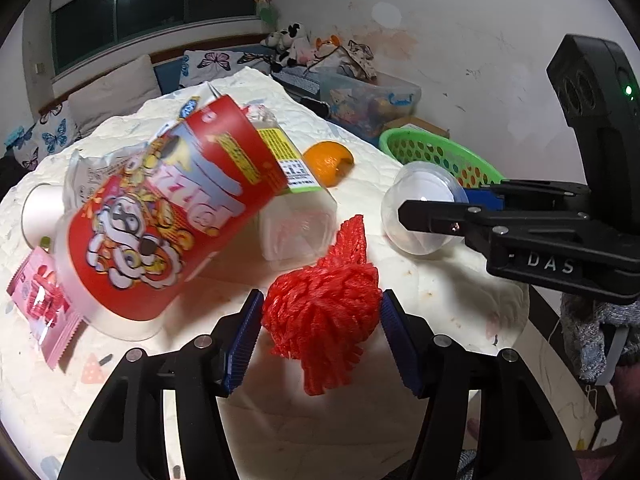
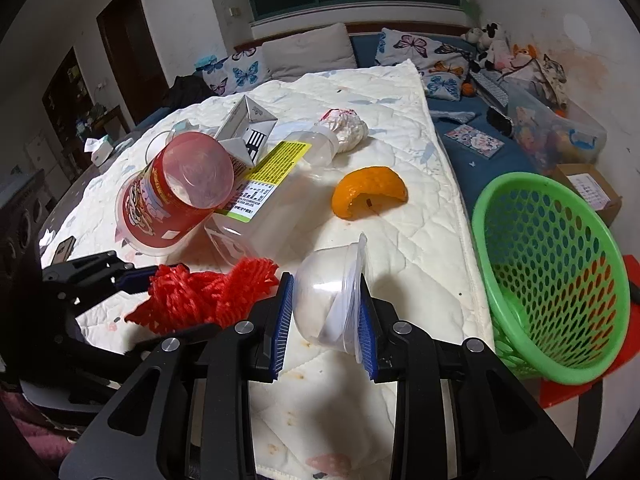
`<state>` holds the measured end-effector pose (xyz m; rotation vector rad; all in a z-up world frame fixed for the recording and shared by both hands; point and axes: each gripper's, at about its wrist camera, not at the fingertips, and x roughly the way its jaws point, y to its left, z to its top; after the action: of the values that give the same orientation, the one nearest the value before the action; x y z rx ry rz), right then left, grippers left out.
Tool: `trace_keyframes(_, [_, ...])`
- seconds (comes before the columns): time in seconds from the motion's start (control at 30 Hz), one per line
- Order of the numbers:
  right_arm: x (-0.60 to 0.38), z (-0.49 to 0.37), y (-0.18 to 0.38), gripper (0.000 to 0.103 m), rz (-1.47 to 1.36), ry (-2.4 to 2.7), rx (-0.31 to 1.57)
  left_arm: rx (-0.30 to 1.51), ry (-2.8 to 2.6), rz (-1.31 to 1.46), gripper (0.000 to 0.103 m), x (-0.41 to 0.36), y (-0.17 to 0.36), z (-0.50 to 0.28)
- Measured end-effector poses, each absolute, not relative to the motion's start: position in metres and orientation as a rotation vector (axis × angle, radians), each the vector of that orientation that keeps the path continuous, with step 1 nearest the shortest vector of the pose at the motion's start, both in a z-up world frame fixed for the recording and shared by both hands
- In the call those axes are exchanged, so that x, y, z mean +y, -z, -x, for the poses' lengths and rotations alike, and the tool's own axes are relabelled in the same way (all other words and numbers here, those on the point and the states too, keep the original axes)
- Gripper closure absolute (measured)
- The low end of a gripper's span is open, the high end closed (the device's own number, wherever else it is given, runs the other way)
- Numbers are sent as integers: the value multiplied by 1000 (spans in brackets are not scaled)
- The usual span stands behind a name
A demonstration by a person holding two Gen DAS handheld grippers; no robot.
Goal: Collect trash
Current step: 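Carry the clear cup and red netting over the green basket with both grippers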
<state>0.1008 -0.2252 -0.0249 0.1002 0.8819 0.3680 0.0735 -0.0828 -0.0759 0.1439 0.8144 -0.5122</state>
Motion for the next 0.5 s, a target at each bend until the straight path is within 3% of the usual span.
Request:
trace_keyframes(0.23, [-229,-98,23,73,-112,-361,875,808,535,-152,61,-87,75,-70])
trace_keyframes(0.5, [-236,-96,16,74,-117,-346,860,783,548,-151,66,-86,64,-61])
